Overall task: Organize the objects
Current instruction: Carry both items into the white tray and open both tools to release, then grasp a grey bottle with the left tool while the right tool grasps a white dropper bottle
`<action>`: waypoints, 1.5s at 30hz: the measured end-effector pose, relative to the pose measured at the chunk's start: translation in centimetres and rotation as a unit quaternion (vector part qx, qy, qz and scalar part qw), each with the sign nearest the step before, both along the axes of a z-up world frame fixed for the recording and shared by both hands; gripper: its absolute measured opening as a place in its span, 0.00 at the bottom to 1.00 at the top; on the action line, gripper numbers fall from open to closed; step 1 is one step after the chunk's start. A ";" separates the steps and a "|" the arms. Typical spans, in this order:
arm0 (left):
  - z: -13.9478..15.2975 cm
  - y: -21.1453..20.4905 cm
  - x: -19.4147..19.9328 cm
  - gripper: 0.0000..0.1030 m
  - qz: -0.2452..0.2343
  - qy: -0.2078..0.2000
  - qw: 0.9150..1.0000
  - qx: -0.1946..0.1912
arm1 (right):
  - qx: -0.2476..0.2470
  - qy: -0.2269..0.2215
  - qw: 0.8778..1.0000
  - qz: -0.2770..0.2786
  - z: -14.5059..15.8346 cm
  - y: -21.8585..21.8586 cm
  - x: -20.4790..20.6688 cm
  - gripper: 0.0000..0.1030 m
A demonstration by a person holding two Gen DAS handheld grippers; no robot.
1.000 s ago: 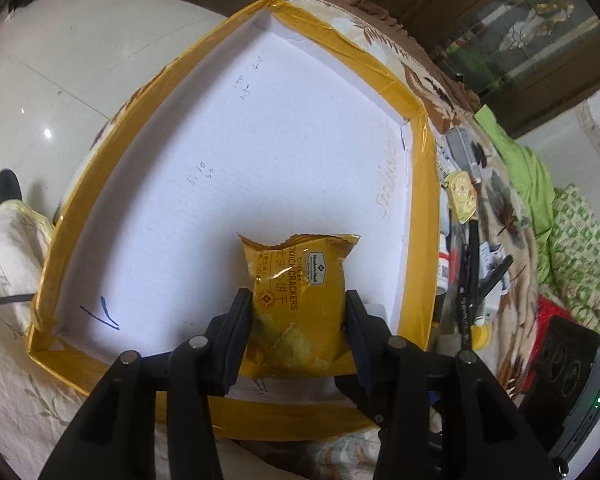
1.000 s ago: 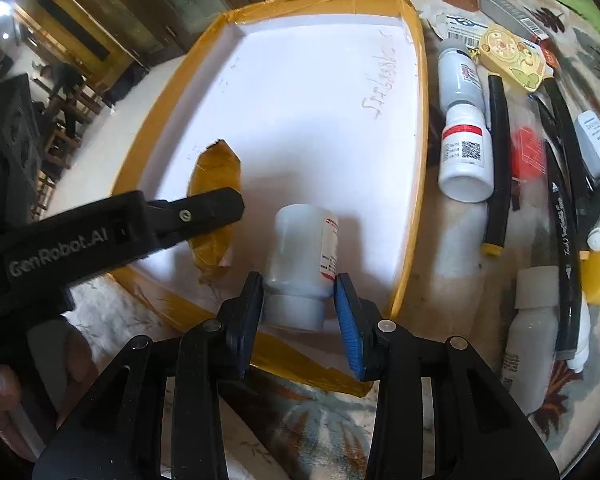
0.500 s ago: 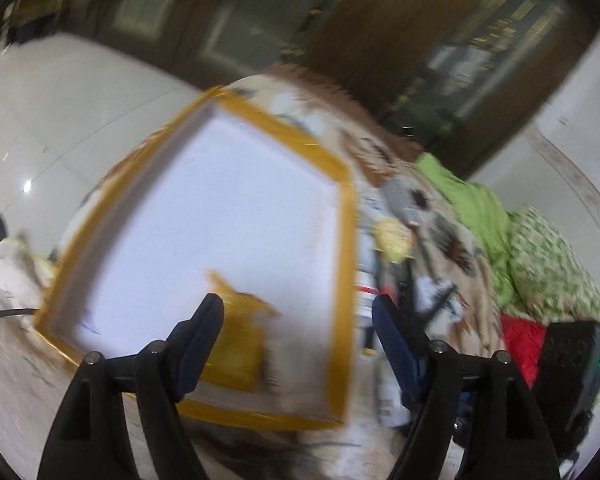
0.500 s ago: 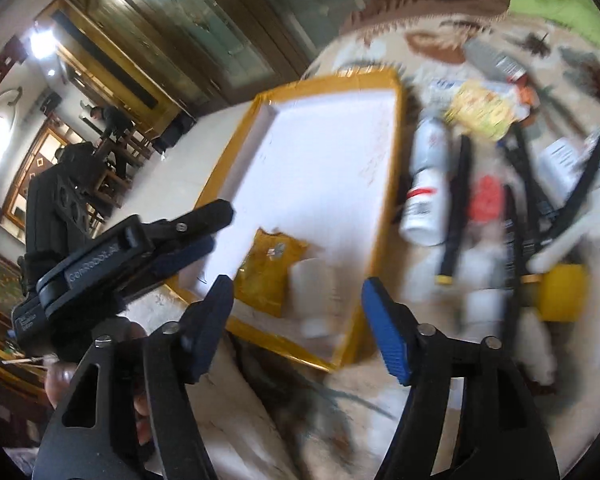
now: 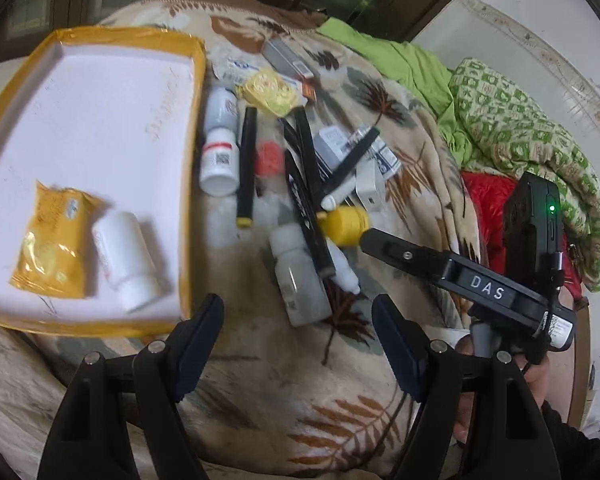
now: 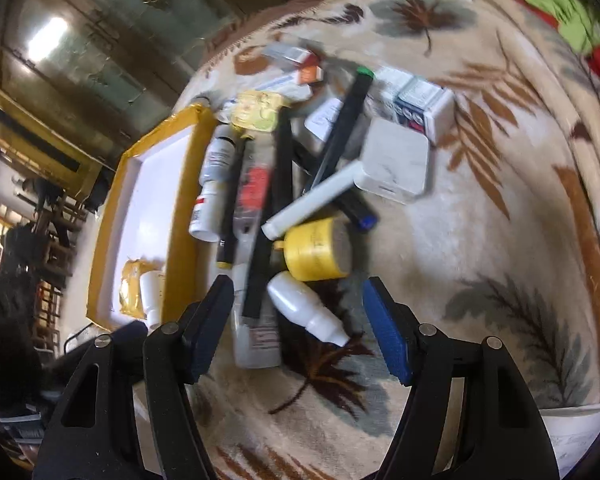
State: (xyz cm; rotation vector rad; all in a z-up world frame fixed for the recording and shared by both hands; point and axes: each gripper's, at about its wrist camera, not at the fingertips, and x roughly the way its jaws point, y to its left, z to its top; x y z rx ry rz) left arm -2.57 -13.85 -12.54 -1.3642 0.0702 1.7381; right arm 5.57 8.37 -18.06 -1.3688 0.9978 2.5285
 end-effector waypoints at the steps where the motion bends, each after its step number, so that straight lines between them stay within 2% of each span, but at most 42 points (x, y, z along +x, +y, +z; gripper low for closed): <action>1: -0.2 0.4 0.2 0.74 -0.006 0.001 1.000 -0.007 | 0.001 0.000 1.000 0.004 -0.1 -0.2 0.0 0.66; 3: -0.6 1.1 0.6 0.73 -0.012 0.010 1.000 -0.026 | 0.011 0.001 1.000 0.026 -0.3 -0.9 0.1 0.64; 6: -0.7 2.3 1.1 0.72 -0.029 0.021 0.999 -0.026 | 0.032 -0.001 0.998 0.049 -0.9 -1.6 0.2 0.63; 11: -2.8 4.6 1.2 0.72 -0.046 0.016 0.997 -0.061 | 0.008 -0.006 1.000 0.026 -2.0 -0.4 1.2 0.62; 14: -4.7 5.3 0.7 0.37 -0.048 0.003 0.995 -0.086 | 0.002 -0.006 1.000 0.019 -2.2 0.3 1.7 0.62; 15: -5.0 5.2 0.5 0.37 -0.046 -0.010 0.996 -0.078 | 0.002 -0.004 1.000 0.018 -2.2 0.4 1.7 0.62; 21: -4.6 3.8 0.1 0.33 -0.032 -0.016 0.998 -0.058 | -0.010 0.001 0.999 0.047 -2.4 -0.1 1.3 0.62; 26: -4.2 2.6 -0.1 0.32 -0.017 -0.021 0.998 -0.055 | 0.011 0.002 0.997 0.075 -2.1 -1.2 0.9 0.62; 30: -4.0 2.4 -0.4 0.31 -0.007 -0.022 0.998 -0.051 | 0.022 -0.020 0.994 0.101 -2.9 -1.6 0.1 0.62; 34: -4.6 3.2 -0.5 0.32 -0.014 -0.022 0.998 -0.062 | 0.045 -0.022 0.993 0.107 -3.0 -2.2 -0.8 0.62; 35: -4.7 3.4 -0.7 0.34 -0.014 -0.025 0.998 -0.061 | 0.056 -0.026 0.992 0.108 -3.0 -2.5 -0.9 0.61; 37: -4.9 3.7 -0.9 0.34 -0.015 -0.024 0.998 -0.060 | 0.083 -0.037 0.989 0.116 -2.9 -3.2 -1.1 0.46; 38: -4.8 4.0 -0.8 0.34 -0.018 -0.015 0.998 -0.062 | 0.089 -0.040 0.988 0.121 -2.9 -3.4 -1.1 0.43; 39: -4.7 4.2 -0.7 0.34 -0.022 -0.006 0.998 -0.064 | 0.090 -0.045 0.987 0.126 -2.9 -3.6 -1.2 0.33; 40: -4.7 4.5 -0.4 0.34 -0.029 0.006 0.997 -0.068 | 0.092 -0.051 0.986 0.126 -2.9 -3.7 -1.2 0.30; 45: -3.9 2.9 -0.8 0.31 -0.016 -0.005 0.999 -0.046 | 0.089 -0.059 0.988 0.111 -2.8 -3.8 -1.0 0.26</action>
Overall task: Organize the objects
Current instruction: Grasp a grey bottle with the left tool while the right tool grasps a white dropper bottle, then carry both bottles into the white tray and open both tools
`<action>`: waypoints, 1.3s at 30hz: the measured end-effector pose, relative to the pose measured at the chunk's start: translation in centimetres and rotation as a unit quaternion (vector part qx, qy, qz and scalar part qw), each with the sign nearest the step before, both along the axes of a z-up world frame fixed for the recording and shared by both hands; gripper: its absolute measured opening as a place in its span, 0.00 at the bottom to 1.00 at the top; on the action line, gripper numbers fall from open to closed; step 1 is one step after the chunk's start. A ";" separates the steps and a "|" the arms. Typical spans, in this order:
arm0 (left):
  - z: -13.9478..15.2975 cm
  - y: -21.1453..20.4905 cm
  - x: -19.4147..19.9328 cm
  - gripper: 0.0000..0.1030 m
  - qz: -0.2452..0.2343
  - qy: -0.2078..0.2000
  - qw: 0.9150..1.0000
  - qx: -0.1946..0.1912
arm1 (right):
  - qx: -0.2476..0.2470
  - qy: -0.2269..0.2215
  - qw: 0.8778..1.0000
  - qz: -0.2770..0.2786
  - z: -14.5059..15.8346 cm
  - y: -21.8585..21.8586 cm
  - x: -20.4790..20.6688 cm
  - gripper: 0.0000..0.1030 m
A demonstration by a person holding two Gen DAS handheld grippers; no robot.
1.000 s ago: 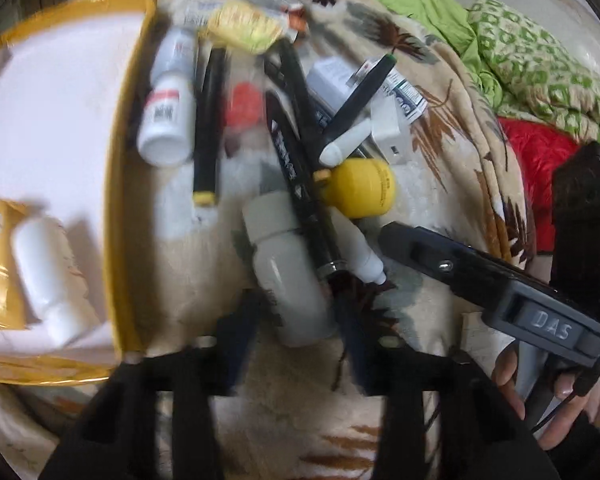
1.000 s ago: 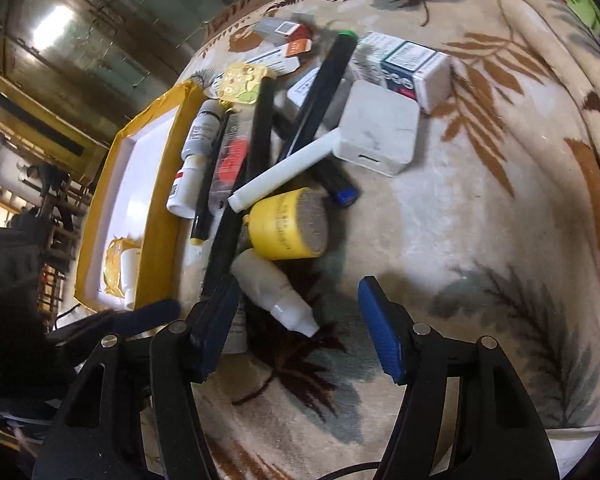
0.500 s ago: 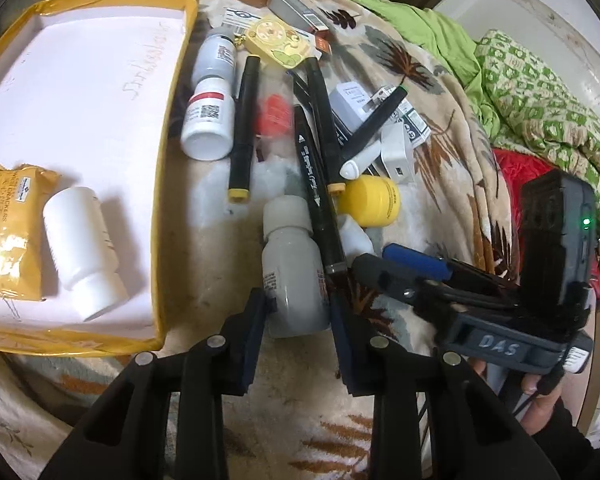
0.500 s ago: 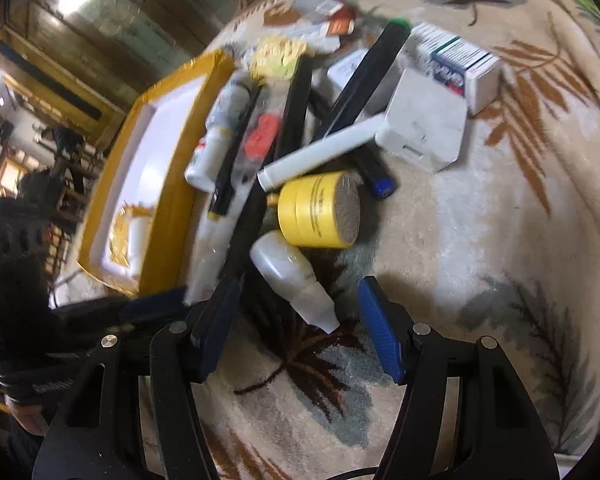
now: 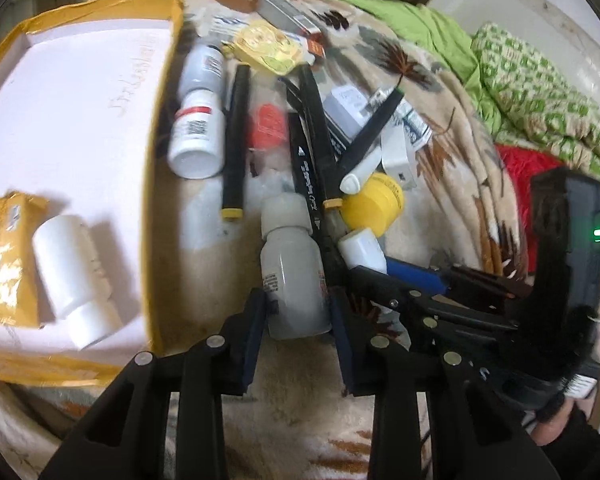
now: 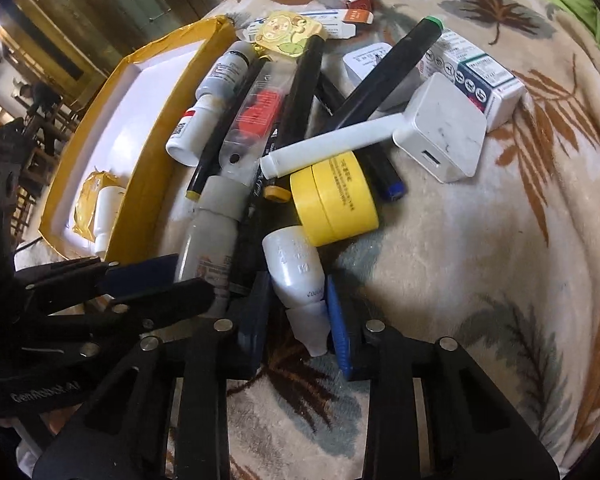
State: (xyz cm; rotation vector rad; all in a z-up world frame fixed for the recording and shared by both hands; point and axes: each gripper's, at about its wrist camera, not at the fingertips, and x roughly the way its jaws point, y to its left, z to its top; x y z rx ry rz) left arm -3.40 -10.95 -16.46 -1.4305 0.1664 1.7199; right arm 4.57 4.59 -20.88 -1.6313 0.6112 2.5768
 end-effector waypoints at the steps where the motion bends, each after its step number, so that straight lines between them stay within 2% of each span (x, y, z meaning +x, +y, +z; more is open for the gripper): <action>1: 0.4 -0.7 0.0 0.31 0.004 -0.008 1.000 0.009 | -0.003 0.000 1.000 -0.004 0.1 0.1 0.1 0.26; 5: 1.6 -2.7 0.0 0.30 0.012 -0.023 0.999 0.037 | -0.011 -0.004 1.000 -0.021 0.3 0.5 0.7 0.25; 7: 1.7 -3.0 -0.1 0.30 0.014 -0.026 0.999 0.039 | -0.019 -0.010 0.999 -0.024 0.1 0.5 0.8 0.25; 10: 0.7 -1.8 0.2 0.30 -0.007 -0.033 0.999 0.012 | -0.023 -0.017 0.999 -0.028 0.0 0.2 0.5 0.25; 13: 0.8 -0.4 0.8 0.31 -0.027 -0.020 0.999 -0.001 | -0.042 -0.020 0.998 -0.034 -0.1 0.3 0.3 0.26; 14: 0.9 -0.1 1.0 0.34 -0.032 -0.015 0.999 -0.003 | -0.047 -0.020 0.998 -0.037 -0.1 0.4 0.3 0.26; 17: 0.5 1.1 1.0 0.50 -0.038 -0.002 0.999 -0.019 | -0.059 -0.020 0.997 -0.044 -0.3 0.7 0.5 0.26; 19: -0.4 2.1 0.9 0.50 -0.044 0.008 0.998 -0.044 | -0.063 -0.020 0.997 -0.050 -0.4 0.9 0.7 0.26; 22: -0.6 2.8 0.9 0.43 -0.051 0.026 0.997 -0.053 | -0.071 -0.020 0.995 -0.066 -0.5 1.8 1.2 0.26; 23: -0.5 2.9 1.1 0.34 -0.058 0.026 0.997 -0.046 | -0.081 -0.019 0.994 -0.068 -0.6 2.0 1.2 0.26; 27: -0.6 2.0 1.0 0.33 -0.049 0.010 0.998 -0.031 | -0.072 -0.021 0.995 -0.061 -0.6 1.6 1.2 0.26; 32: 1.1 -0.2 0.6 0.33 -0.030 -0.012 0.999 0.022 | -0.061 -0.020 0.996 -0.060 -0.4 0.9 1.2 0.25; 39: 2.8 -3.6 -0.9 0.33 -0.004 -0.075 0.993 0.092 | -0.074 0.024 0.994 -0.078 1.9 0.9 1.7 0.25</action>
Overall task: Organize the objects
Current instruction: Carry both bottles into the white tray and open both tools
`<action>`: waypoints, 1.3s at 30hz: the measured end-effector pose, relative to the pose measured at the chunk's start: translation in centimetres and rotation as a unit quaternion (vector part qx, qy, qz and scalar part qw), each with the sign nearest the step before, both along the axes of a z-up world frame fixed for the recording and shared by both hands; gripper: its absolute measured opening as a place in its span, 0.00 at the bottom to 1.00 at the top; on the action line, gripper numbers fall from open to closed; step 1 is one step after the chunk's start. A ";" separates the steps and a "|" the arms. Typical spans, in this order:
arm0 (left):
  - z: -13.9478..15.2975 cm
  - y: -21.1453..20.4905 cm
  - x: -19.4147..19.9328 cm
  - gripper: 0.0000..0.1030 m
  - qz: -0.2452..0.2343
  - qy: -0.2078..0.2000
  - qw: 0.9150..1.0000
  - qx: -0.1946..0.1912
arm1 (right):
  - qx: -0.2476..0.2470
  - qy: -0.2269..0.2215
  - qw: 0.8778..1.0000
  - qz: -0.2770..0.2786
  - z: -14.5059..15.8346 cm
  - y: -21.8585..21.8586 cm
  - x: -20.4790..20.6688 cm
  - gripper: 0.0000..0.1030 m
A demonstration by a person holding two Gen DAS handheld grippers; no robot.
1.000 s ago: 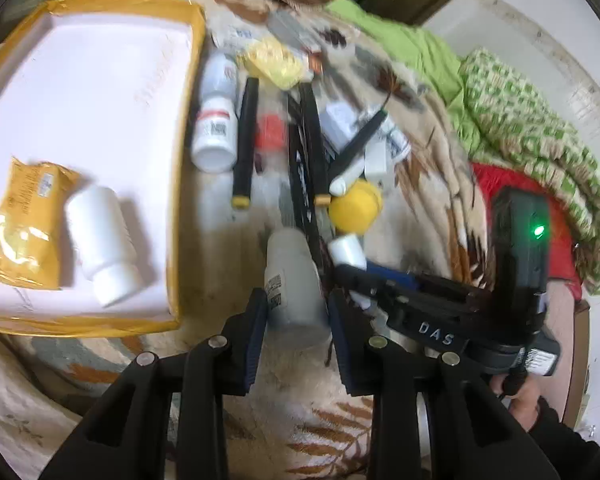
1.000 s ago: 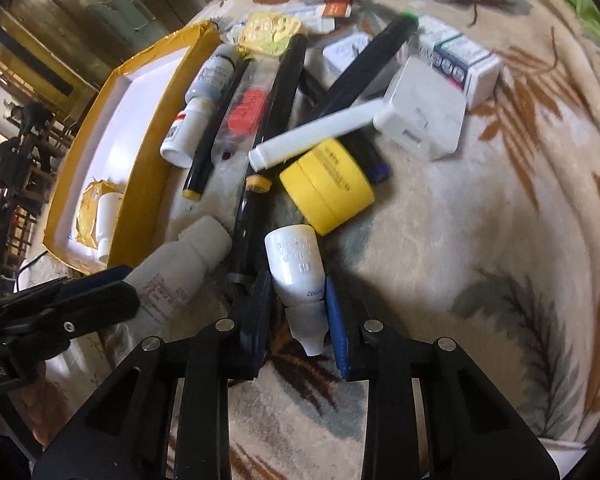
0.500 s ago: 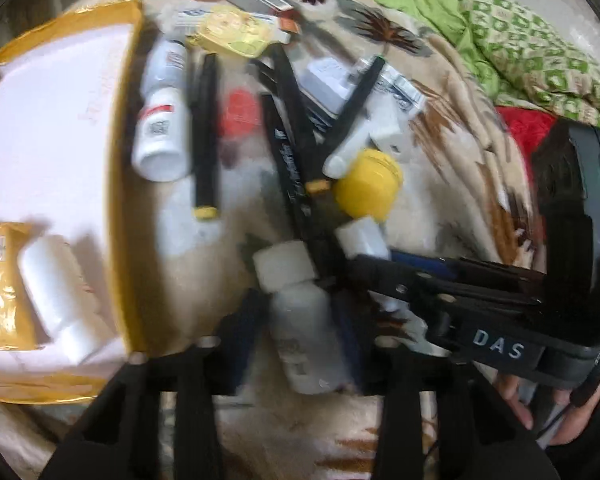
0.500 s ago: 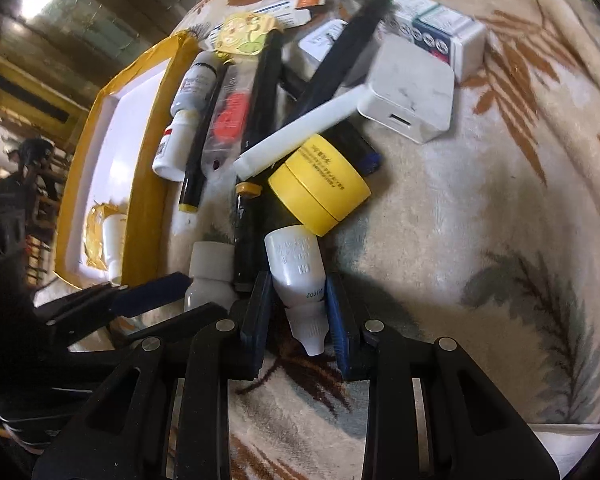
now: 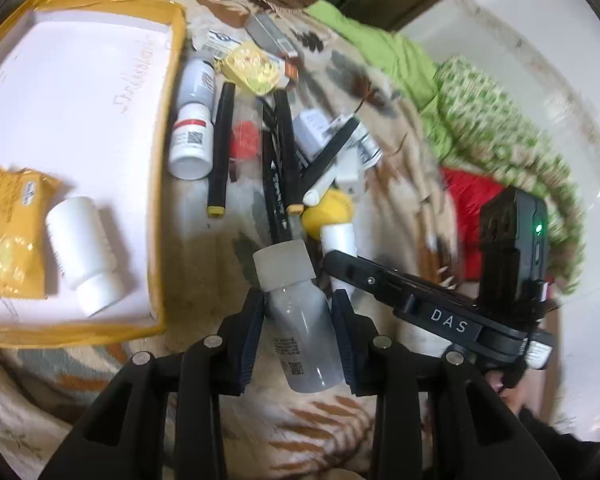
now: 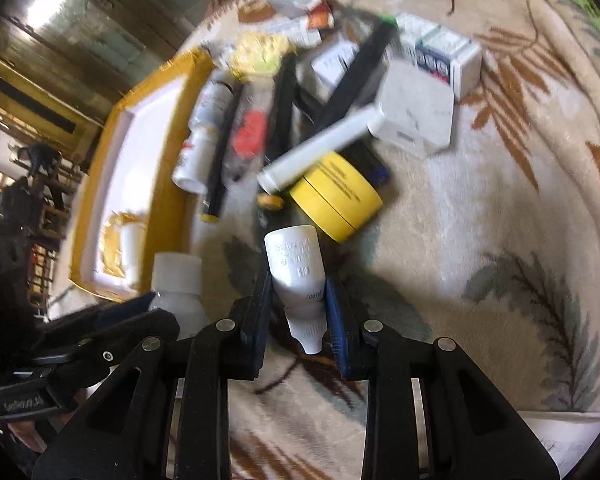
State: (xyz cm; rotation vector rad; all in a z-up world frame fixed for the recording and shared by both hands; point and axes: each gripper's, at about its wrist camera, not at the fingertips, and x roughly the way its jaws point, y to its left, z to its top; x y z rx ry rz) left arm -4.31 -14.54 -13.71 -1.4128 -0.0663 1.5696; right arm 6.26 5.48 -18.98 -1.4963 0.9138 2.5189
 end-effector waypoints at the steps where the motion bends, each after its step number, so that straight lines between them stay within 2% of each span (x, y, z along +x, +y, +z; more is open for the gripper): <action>1: 0.4 -0.7 -0.3 0.33 0.006 -0.007 1.000 0.013 | 0.000 0.009 1.000 0.000 0.5 0.3 0.0 0.25; 7: 2.8 -4.6 -3.1 0.33 0.059 -0.012 0.997 0.057 | -0.011 0.050 0.999 0.016 3.2 -1.9 -1.2 0.25; 11: 3.7 -7.6 -6.0 0.33 0.108 0.002 0.992 0.062 | -0.029 0.063 0.997 0.036 3.6 -4.6 -3.6 0.25; 15: 4.7 -11.0 -9.3 0.33 0.154 0.033 0.986 0.047 | -0.035 0.067 0.995 0.068 3.7 -7.7 -6.5 0.25; 20: 4.5 -13.9 -13.5 0.33 0.190 0.075 0.979 -0.004 | -0.029 0.067 0.993 0.097 3.5 -10.4 -10.2 0.25; 23: 2.8 -14.9 -16.1 0.33 0.198 0.075 0.977 -0.033 | -0.024 0.057 0.993 0.100 2.8 -11.1 -12.2 0.25; 28: 0.4 -14.4 -18.2 0.33 0.191 0.066 0.978 -0.053 | -0.003 0.041 0.994 0.097 1.7 -11.9 -15.4 0.25; 33: -0.2 -12.3 -18.0 0.34 0.174 0.075 0.980 -0.061 | 0.040 0.025 0.994 0.099 0.4 -12.9 -17.0 0.25; 36: -1.4 -11.0 -18.3 0.34 0.163 0.070 0.980 -0.085 | 0.043 0.010 0.994 0.098 -0.6 -13.3 -17.3 0.25; 39: -1.7 -10.1 -18.4 0.34 0.159 0.087 0.978 -0.101 | 0.077 0.013 0.992 0.104 -0.6 -13.9 -17.7 0.25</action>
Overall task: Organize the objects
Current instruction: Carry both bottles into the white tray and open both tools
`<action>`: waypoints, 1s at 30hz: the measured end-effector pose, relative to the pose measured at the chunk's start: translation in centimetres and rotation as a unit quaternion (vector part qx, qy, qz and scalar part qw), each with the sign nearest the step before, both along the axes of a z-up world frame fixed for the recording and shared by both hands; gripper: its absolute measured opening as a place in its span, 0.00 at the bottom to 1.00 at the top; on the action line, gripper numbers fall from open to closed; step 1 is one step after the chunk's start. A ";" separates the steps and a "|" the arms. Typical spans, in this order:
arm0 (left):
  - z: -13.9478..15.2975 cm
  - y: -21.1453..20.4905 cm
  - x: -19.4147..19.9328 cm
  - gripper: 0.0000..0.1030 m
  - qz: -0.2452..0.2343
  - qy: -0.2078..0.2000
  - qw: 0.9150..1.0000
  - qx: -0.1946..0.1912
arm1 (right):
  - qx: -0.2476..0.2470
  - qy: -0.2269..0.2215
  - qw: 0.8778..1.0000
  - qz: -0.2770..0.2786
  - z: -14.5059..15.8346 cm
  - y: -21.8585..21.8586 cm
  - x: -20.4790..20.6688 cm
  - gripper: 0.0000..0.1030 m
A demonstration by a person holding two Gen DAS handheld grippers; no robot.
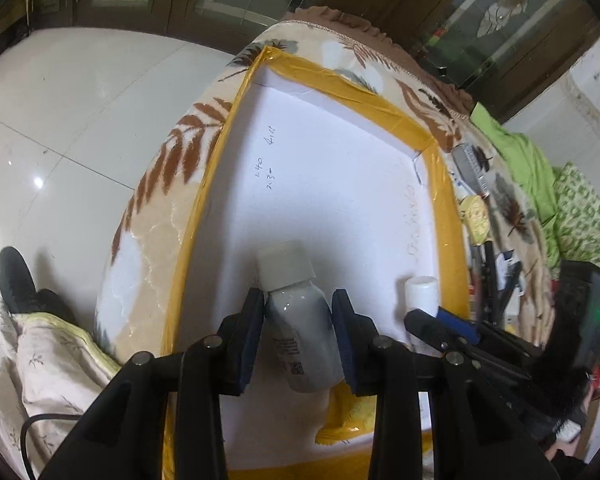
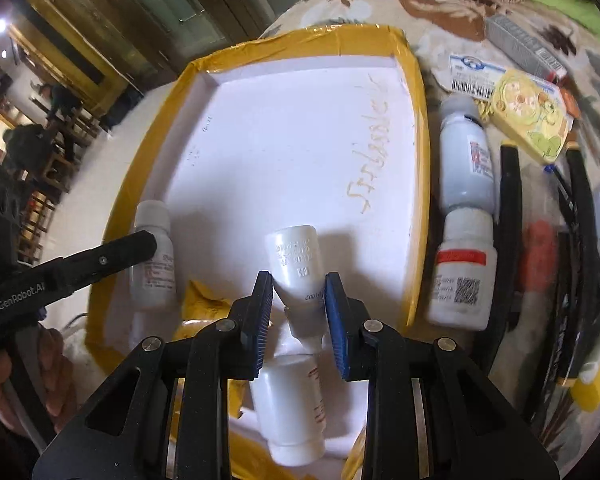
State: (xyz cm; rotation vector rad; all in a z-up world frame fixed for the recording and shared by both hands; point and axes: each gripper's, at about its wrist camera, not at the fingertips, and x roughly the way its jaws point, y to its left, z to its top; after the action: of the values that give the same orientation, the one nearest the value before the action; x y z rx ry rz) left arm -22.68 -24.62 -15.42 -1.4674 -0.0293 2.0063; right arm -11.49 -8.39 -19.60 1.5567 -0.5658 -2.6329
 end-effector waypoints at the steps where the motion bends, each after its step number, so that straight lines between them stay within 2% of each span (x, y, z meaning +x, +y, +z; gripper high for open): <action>1: -0.1 0.2 0.1 0.34 0.000 0.005 1.000 -0.007 | 0.013 0.000 1.000 0.005 0.0 -0.3 -0.1 0.25; 3: -0.1 0.5 0.1 0.34 -0.003 0.010 1.000 -0.014 | 0.032 0.002 0.999 0.008 0.0 -0.7 -0.2 0.25; 7: 0.0 0.5 0.2 0.34 -0.002 0.015 1.000 -0.015 | 0.037 0.004 0.999 0.006 0.1 -1.0 -0.2 0.25; 14: 0.1 0.1 0.5 0.35 0.004 0.017 1.000 -0.012 | -0.002 0.006 1.000 -0.011 -0.2 0.0 0.5 0.25; 16: 0.1 -0.1 0.4 0.39 0.004 0.011 1.000 -0.003 | -0.017 0.005 1.000 -0.015 -0.2 0.3 0.9 0.26; 20: 0.5 -0.3 0.6 0.71 -0.003 0.008 1.000 0.019 | -0.067 0.004 0.998 -0.018 -0.1 1.0 1.5 0.27; 21: 0.7 -0.5 0.9 0.74 0.000 0.011 1.000 0.022 | -0.081 0.006 0.997 -0.016 -0.1 1.3 1.8 0.32; 22: 0.8 -0.6 1.2 0.74 0.003 0.013 1.000 0.024 | -0.091 0.009 0.996 -0.014 0.0 1.3 2.1 0.42; 25: 0.9 -1.6 1.7 0.74 0.023 0.000 0.999 0.041 | -0.107 0.034 0.994 -0.005 0.8 1.4 3.2 0.56; 30: 2.0 -3.5 3.8 0.74 0.071 0.019 0.995 0.067 | -0.114 0.054 0.992 0.016 2.0 1.4 4.9 0.56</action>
State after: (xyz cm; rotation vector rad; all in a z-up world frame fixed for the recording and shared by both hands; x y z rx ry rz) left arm -18.83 -28.08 -13.43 -1.3759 -0.2528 2.1007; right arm -6.63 -7.02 -17.58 1.3388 -0.7926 -2.5058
